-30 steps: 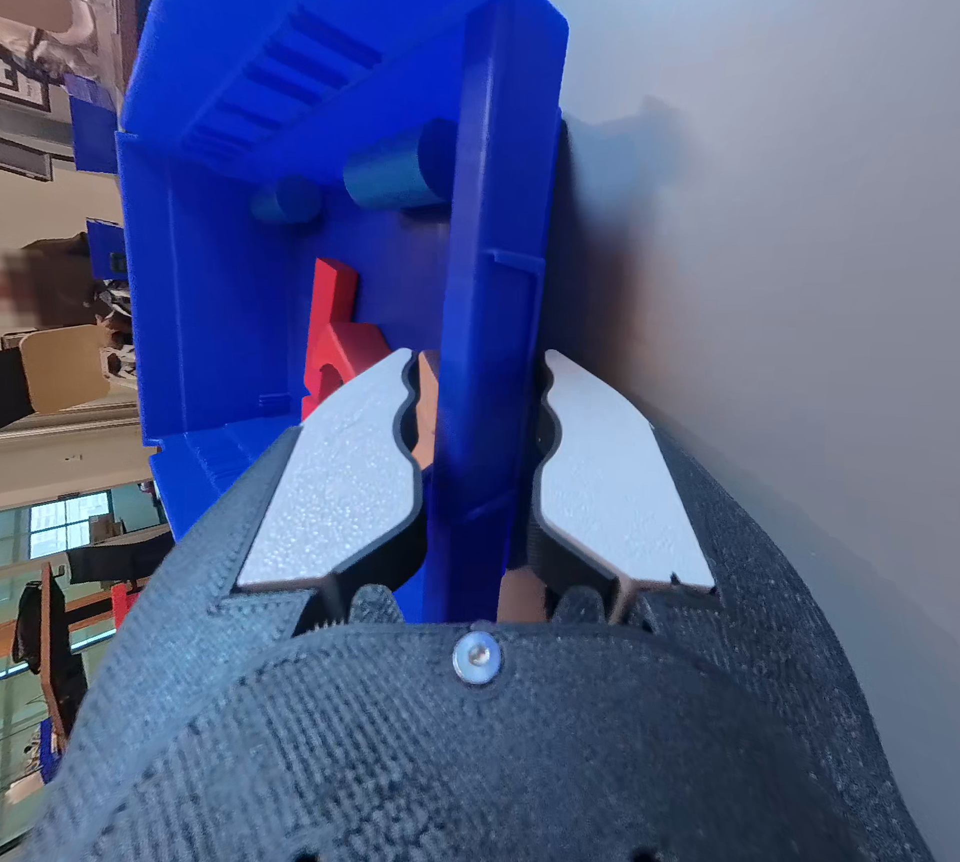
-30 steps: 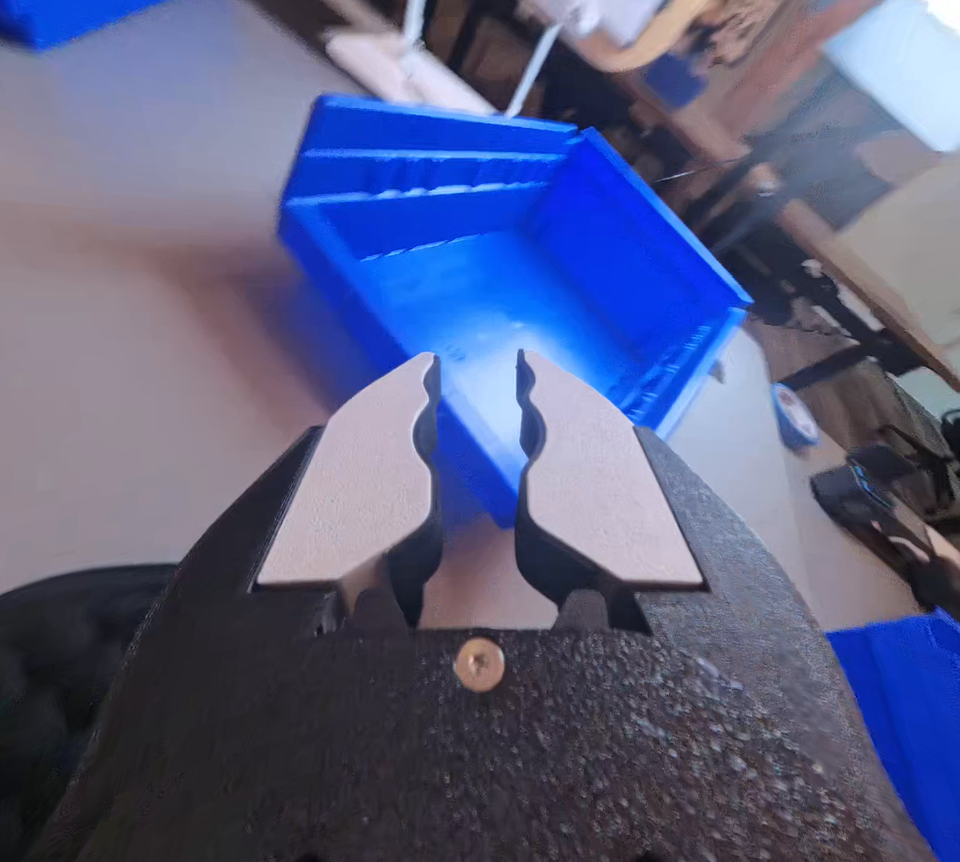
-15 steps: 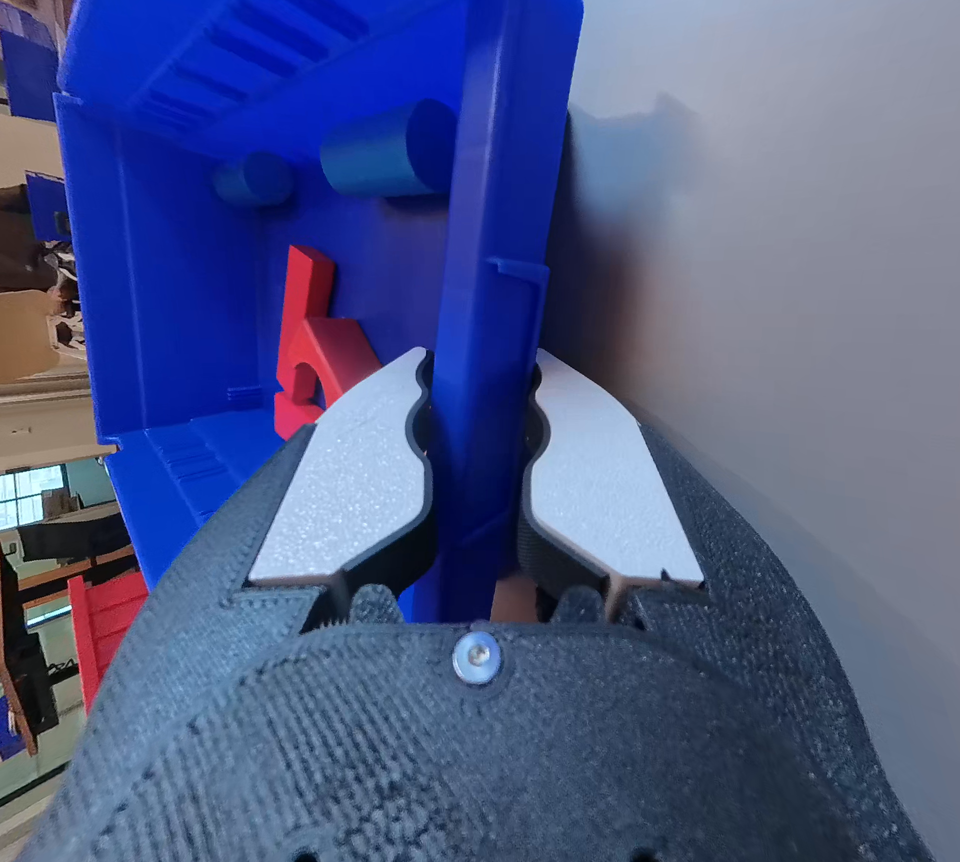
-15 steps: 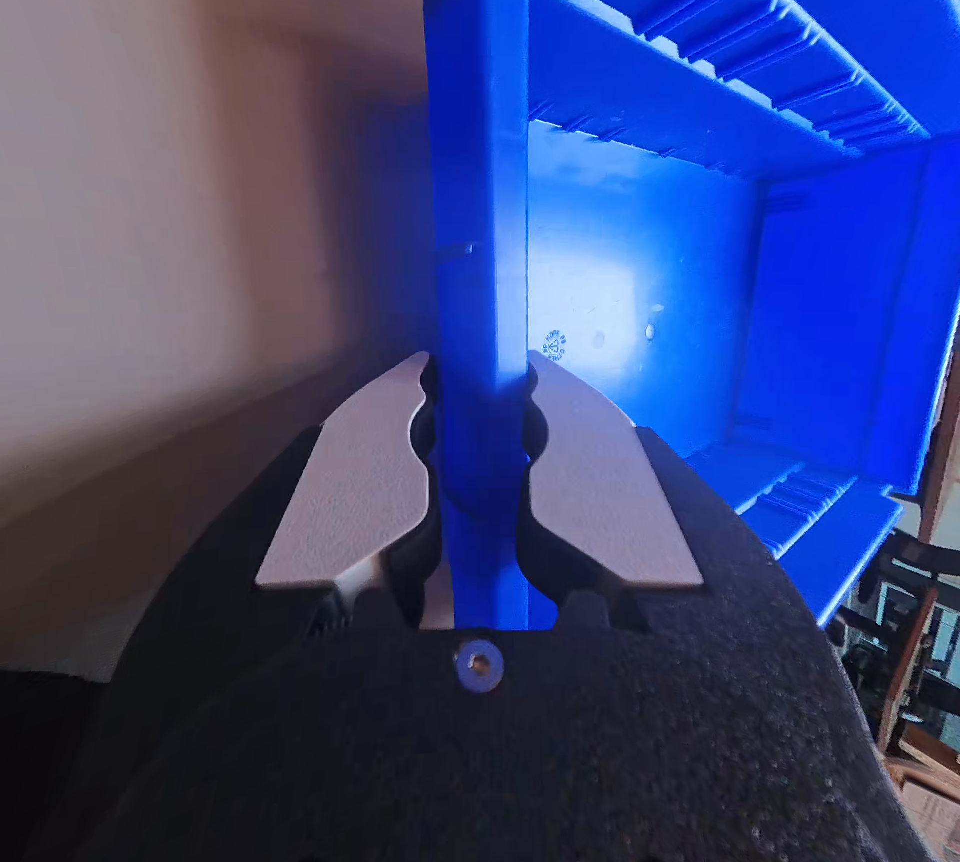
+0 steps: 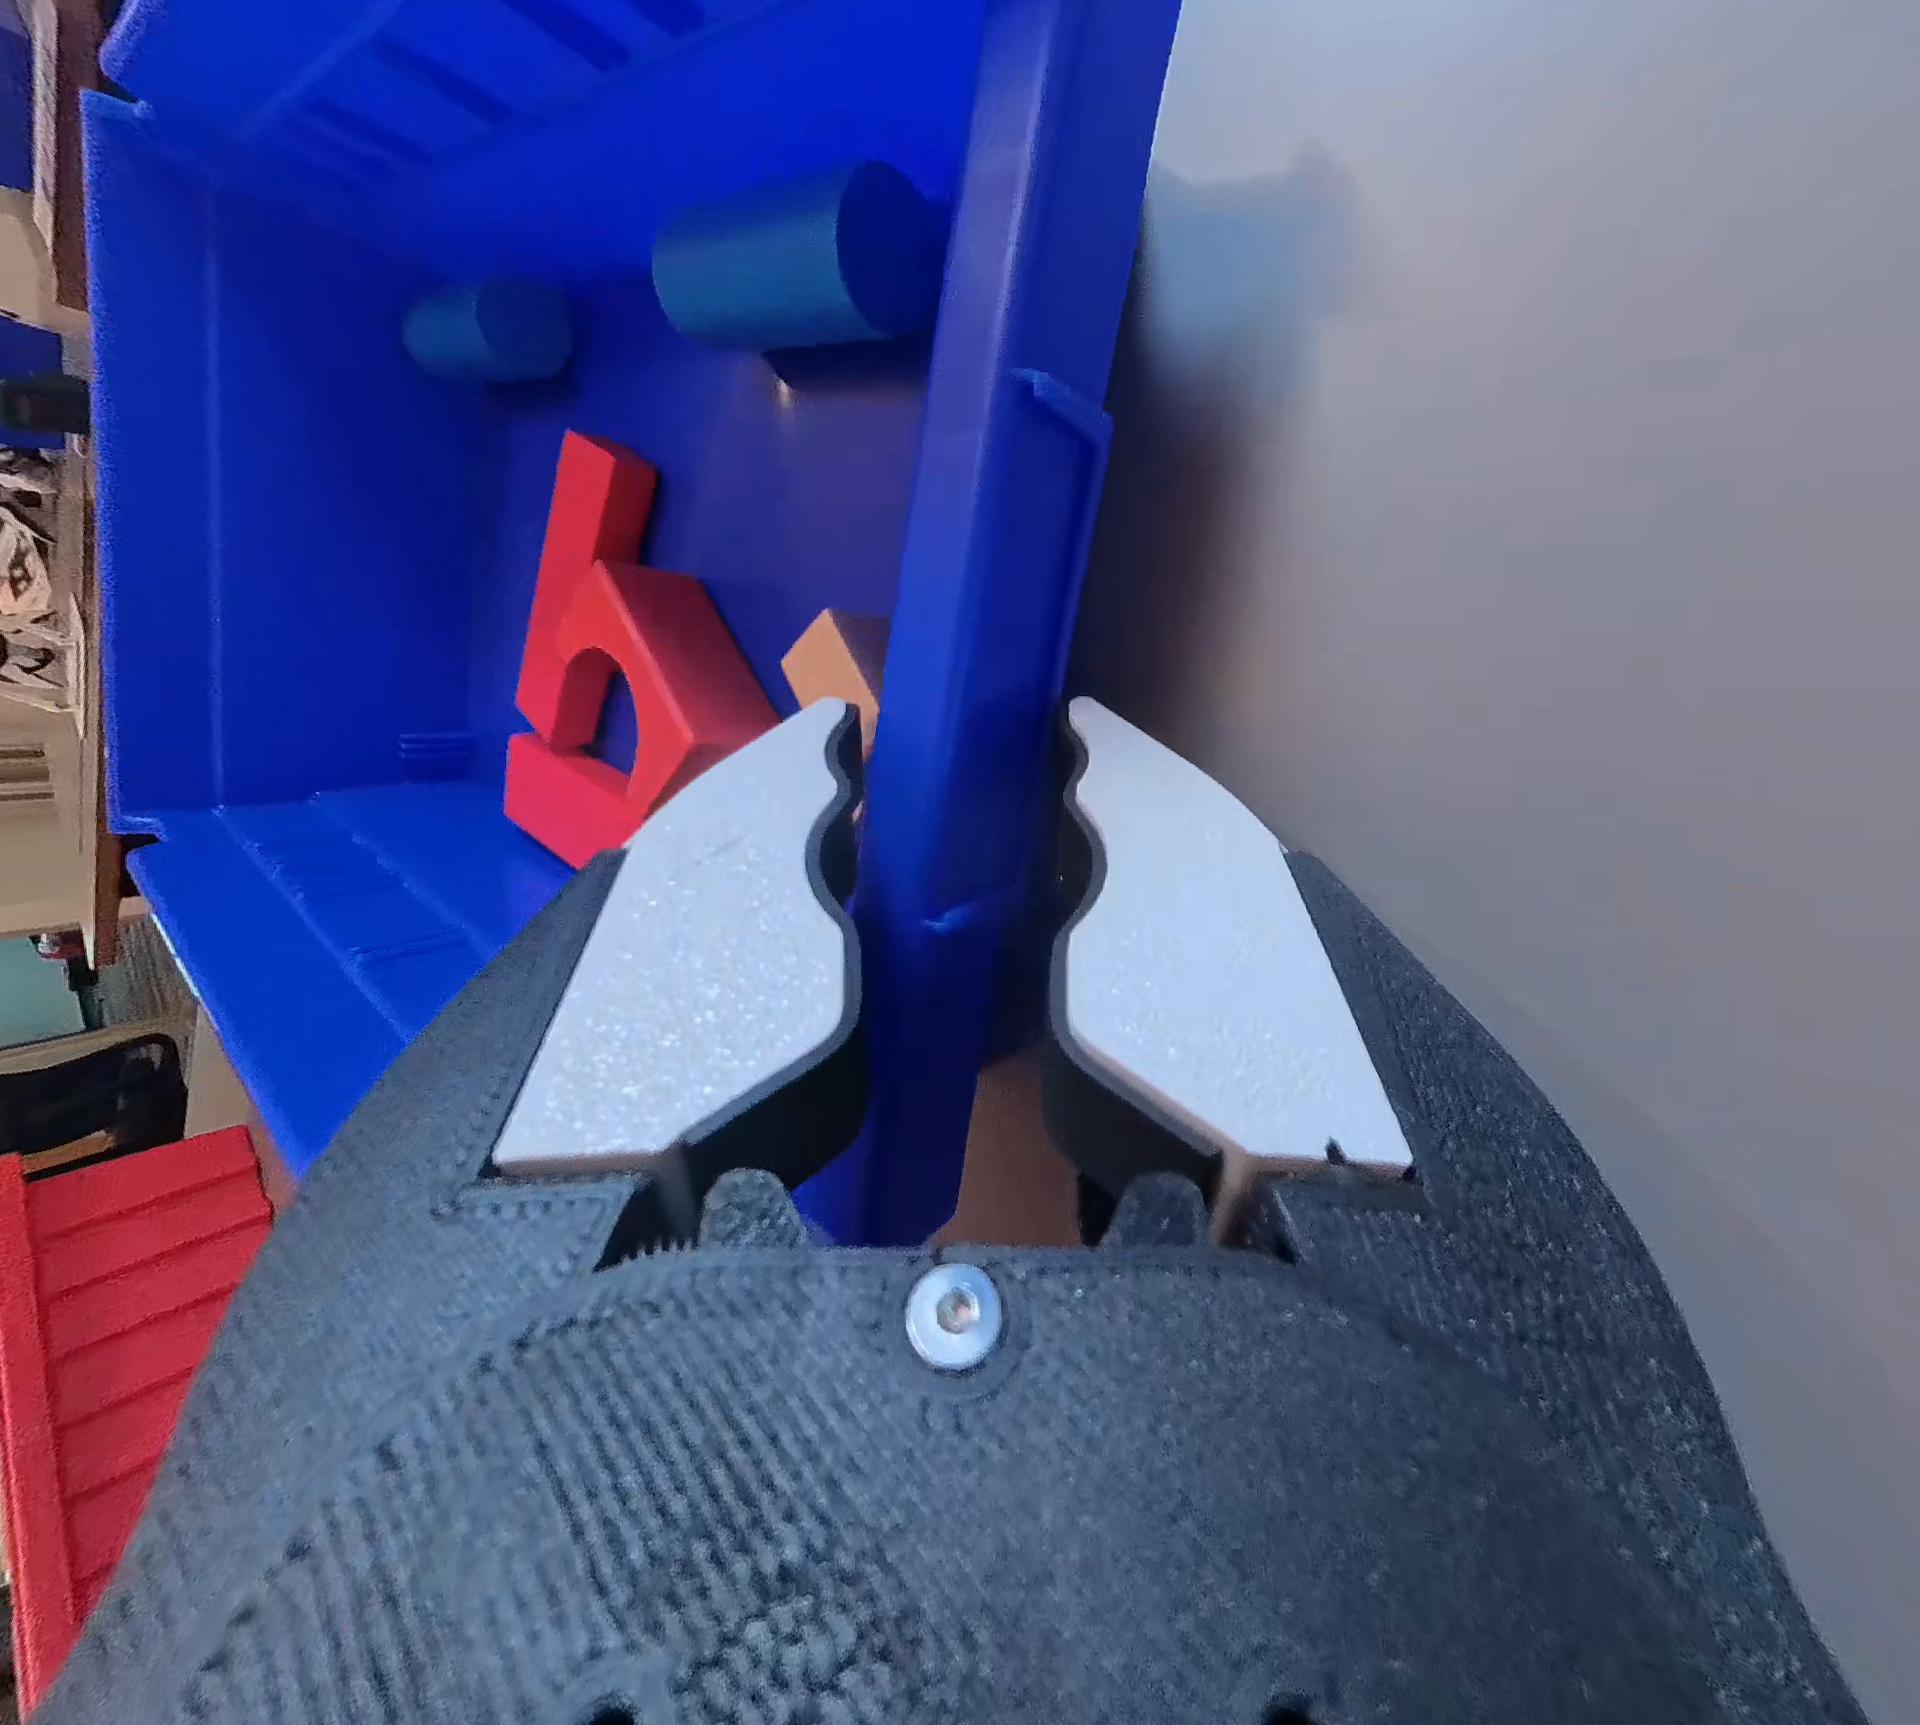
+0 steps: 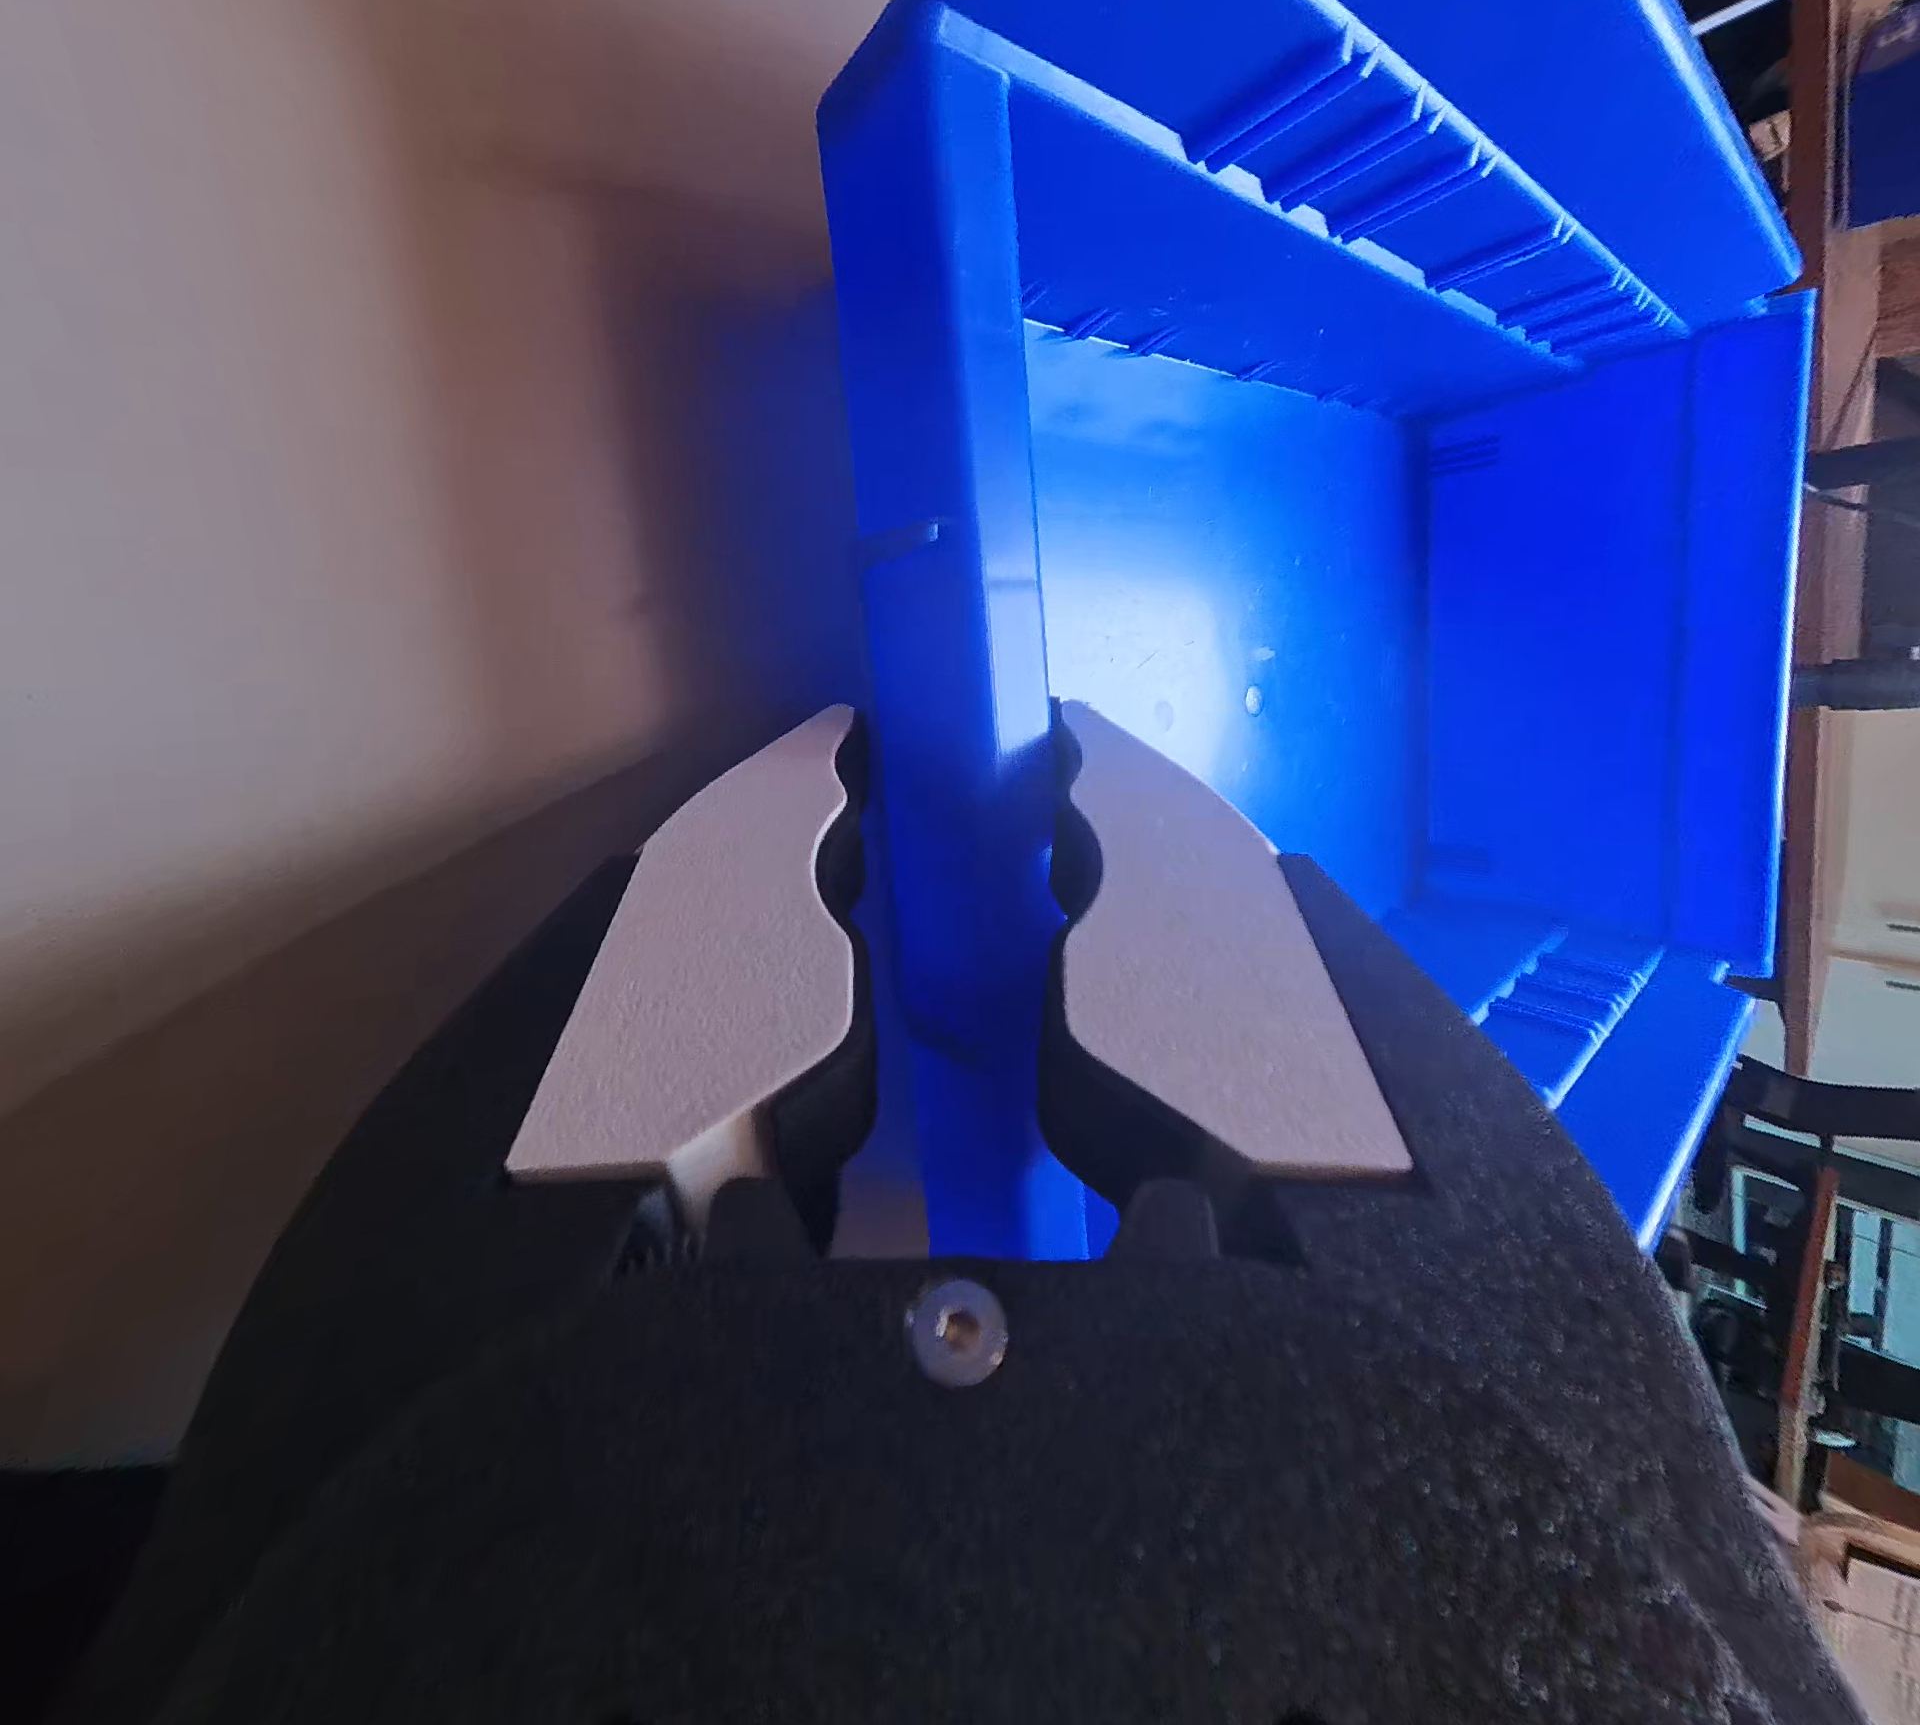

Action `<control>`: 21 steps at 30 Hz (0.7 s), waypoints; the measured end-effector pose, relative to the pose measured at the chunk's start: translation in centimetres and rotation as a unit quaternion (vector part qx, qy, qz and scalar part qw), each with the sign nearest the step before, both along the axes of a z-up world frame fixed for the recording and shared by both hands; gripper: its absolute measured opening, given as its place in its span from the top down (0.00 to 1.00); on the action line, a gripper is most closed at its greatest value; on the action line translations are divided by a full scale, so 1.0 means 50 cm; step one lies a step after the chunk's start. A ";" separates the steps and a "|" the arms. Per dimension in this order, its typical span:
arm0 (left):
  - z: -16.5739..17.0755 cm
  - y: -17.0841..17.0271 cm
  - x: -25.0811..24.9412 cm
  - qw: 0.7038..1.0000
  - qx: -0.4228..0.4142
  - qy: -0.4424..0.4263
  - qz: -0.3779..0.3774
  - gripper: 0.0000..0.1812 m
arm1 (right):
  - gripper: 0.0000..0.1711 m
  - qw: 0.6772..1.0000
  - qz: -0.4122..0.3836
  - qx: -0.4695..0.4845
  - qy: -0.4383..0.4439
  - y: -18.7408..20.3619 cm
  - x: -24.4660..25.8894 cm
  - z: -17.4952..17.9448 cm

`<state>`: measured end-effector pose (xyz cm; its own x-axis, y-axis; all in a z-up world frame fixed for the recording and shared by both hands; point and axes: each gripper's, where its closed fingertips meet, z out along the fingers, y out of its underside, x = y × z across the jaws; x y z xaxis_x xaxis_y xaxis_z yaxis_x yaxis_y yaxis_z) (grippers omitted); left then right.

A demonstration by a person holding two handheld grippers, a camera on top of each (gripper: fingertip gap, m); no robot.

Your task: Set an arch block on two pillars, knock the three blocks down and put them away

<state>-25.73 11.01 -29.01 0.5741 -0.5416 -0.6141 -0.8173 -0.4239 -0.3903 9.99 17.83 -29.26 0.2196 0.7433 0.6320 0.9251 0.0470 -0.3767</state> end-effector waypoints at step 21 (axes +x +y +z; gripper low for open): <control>-0.001 -0.033 -0.049 0.998 -0.018 0.009 0.066 0.81 | 0.80 0.999 0.020 0.043 0.011 0.002 -0.013 0.004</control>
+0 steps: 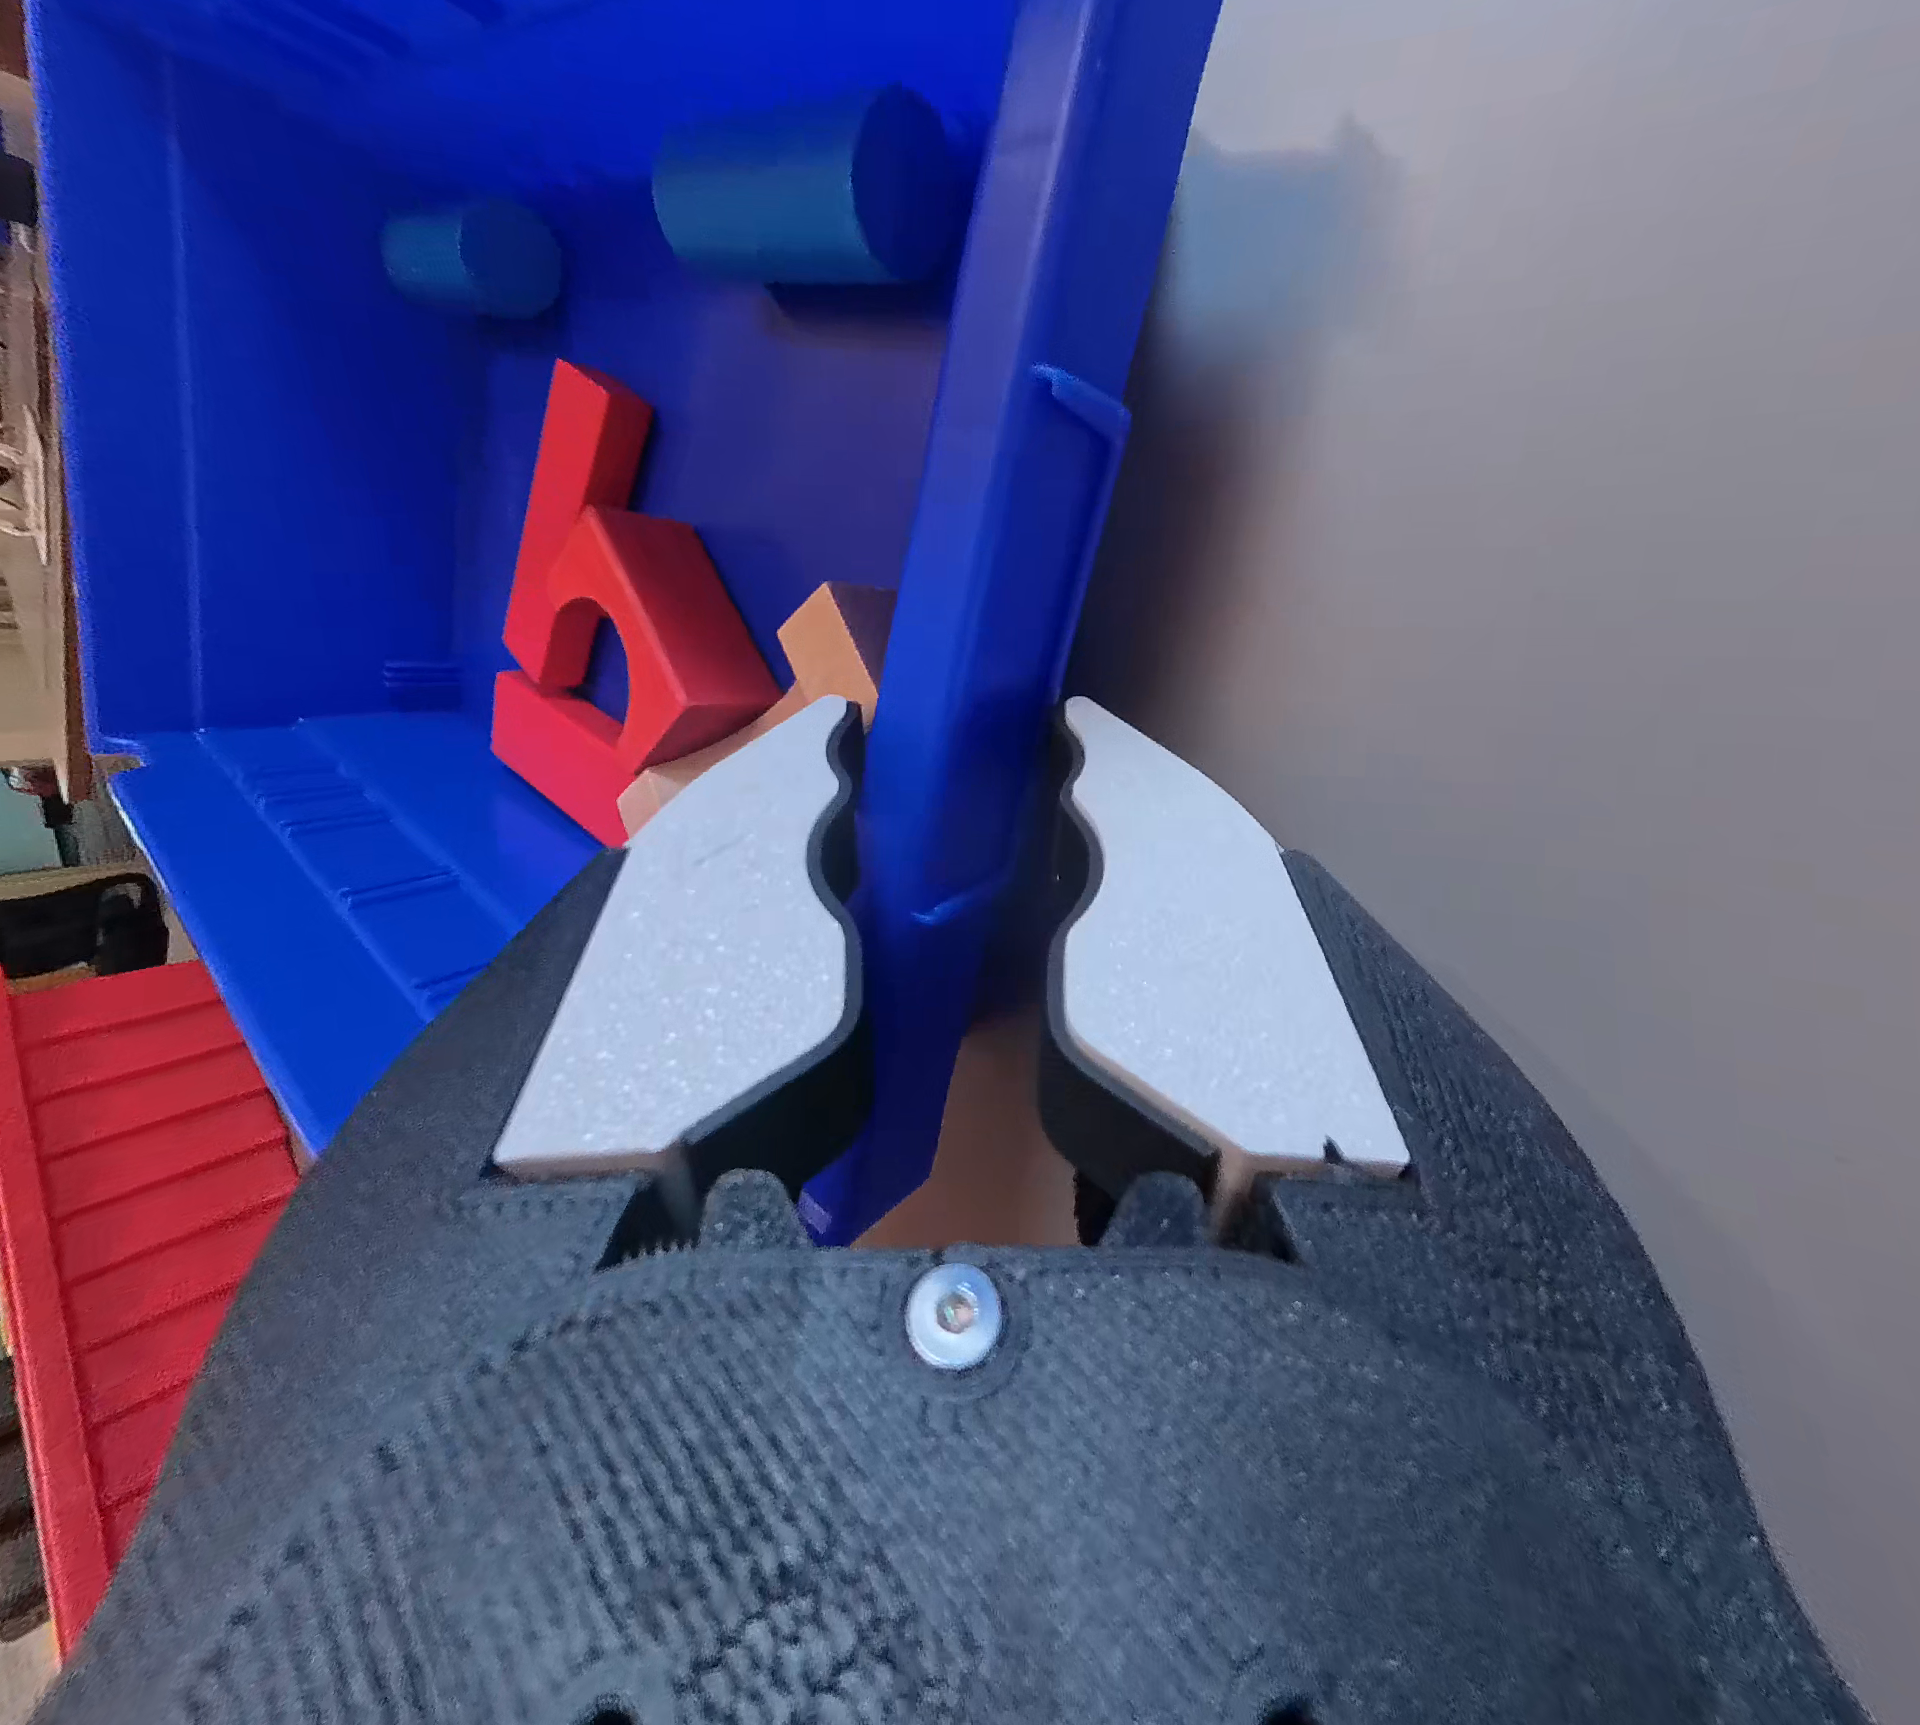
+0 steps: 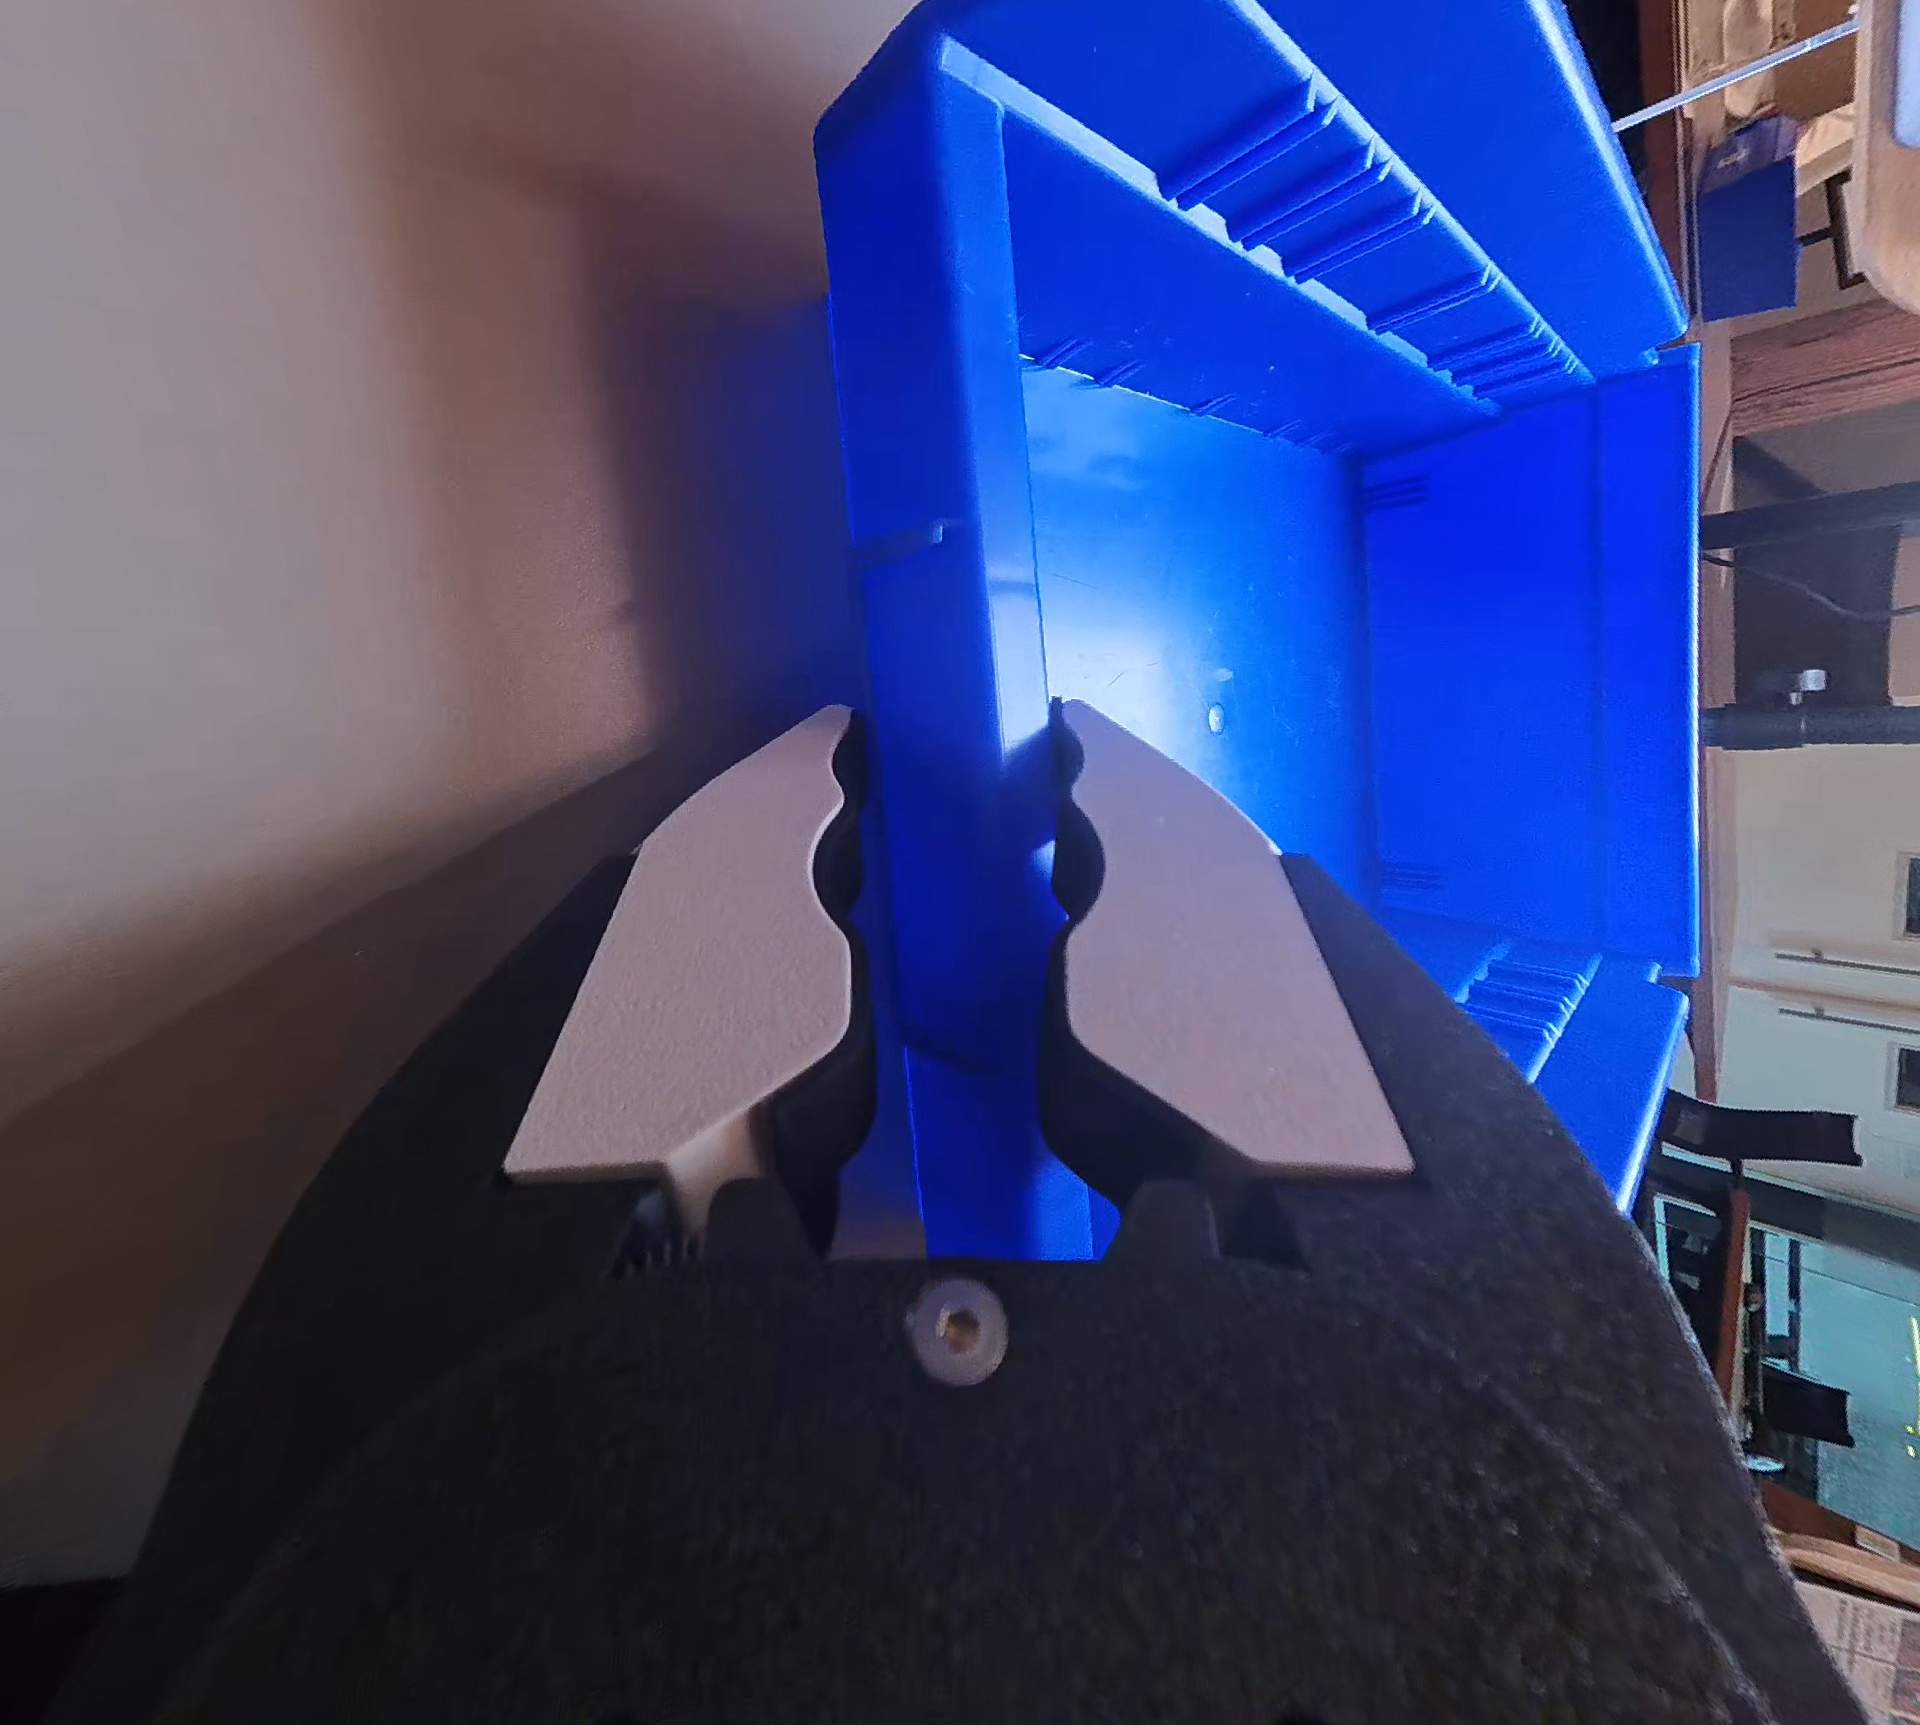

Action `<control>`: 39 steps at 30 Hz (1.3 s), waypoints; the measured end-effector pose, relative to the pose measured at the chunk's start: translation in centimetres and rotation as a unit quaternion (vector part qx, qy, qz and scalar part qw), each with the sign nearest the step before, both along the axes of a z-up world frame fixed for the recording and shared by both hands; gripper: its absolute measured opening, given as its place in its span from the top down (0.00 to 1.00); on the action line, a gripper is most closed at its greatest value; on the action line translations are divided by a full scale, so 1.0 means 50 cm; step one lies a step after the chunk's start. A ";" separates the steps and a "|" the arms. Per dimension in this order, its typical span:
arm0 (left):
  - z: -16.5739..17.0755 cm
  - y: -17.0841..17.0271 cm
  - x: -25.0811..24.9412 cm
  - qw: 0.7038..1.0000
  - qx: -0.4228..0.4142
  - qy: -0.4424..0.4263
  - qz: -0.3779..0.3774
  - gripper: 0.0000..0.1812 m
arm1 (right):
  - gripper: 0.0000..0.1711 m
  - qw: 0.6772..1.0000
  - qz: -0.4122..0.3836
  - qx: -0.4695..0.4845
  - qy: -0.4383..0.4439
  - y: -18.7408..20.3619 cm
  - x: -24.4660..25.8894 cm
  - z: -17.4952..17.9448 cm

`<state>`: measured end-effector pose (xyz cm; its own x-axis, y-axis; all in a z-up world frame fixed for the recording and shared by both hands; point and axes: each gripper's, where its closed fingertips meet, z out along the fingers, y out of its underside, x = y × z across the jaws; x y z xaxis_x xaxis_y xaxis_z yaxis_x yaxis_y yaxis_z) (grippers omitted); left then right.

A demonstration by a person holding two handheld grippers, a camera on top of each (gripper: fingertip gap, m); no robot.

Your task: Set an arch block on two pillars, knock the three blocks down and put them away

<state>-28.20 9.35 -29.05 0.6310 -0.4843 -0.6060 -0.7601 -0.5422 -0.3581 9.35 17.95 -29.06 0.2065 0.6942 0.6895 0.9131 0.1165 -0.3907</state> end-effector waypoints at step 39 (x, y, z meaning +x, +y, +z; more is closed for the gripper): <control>-0.041 0.210 -0.228 0.913 -0.407 0.001 0.031 0.67 | 0.78 0.959 0.071 -0.070 0.267 -0.068 -0.062 0.101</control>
